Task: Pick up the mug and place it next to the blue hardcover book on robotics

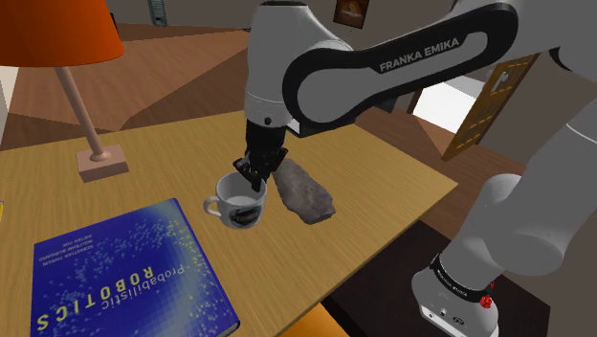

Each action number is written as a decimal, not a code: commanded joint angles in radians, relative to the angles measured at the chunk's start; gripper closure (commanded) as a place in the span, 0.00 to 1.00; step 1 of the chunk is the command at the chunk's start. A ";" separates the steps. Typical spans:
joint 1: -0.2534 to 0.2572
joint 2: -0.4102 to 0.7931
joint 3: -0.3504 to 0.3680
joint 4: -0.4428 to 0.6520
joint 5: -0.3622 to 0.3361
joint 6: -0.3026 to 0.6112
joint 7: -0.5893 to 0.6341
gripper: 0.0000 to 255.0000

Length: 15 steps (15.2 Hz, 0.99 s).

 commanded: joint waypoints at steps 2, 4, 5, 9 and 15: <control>0.000 0.020 0.002 -0.021 -0.007 0.041 0.005 1.00; 0.001 0.031 0.004 -0.038 -0.012 0.067 0.008 1.00; 0.001 0.037 0.004 -0.045 -0.014 0.081 0.010 1.00; 0.001 0.063 0.006 -0.074 -0.025 0.134 0.017 1.00; 0.002 0.109 0.008 -0.112 -0.047 0.214 0.033 1.00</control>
